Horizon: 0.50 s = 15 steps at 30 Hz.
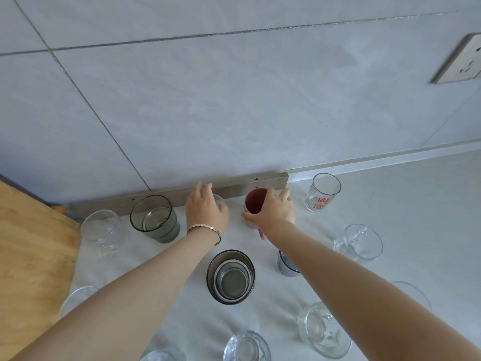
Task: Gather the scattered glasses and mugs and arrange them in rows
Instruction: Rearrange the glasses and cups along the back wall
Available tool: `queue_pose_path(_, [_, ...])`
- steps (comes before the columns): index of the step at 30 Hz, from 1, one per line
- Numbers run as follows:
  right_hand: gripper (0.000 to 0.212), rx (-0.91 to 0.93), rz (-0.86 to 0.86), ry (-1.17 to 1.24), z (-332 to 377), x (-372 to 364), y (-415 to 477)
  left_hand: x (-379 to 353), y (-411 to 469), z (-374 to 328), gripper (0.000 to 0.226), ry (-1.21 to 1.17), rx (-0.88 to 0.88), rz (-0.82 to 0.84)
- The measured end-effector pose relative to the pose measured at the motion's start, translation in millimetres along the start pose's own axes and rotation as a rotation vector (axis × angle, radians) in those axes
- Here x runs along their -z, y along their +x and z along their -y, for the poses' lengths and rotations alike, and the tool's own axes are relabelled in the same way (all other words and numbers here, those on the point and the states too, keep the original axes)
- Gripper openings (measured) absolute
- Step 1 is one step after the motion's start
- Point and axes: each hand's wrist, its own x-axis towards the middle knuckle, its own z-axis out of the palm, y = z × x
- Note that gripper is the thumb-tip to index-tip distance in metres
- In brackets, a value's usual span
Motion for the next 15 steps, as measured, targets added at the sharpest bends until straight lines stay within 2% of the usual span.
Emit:
queue_pose_path(3, [0.100,0.110,0.021,-0.018,-15,15,2,5,1,-12,0.058,-0.046,-0.089,0.068])
queue_pose_path(5, [0.089,0.218,-0.016,0.007,-34,38,6,6,1,-23,0.064,-0.037,-0.184,0.163])
queue_pose_path(7, [0.074,0.286,-0.127,-0.012,-59,63,16,1,1,-37,0.074,0.028,-0.263,0.261])
queue_pose_path(9, [0.069,0.247,-0.209,-0.083,-83,84,31,-7,0,-52,0.085,0.101,-0.289,0.332])
queue_pose_path(12, [0.082,0.072,-0.078,-0.083,-106,97,50,-24,-1,-69,0.091,0.177,-0.222,0.378])
queue_pose_path(15, [0.089,0.047,0.074,0.003,-116,90,60,-38,-1,-72,0.084,0.226,-0.172,0.360])
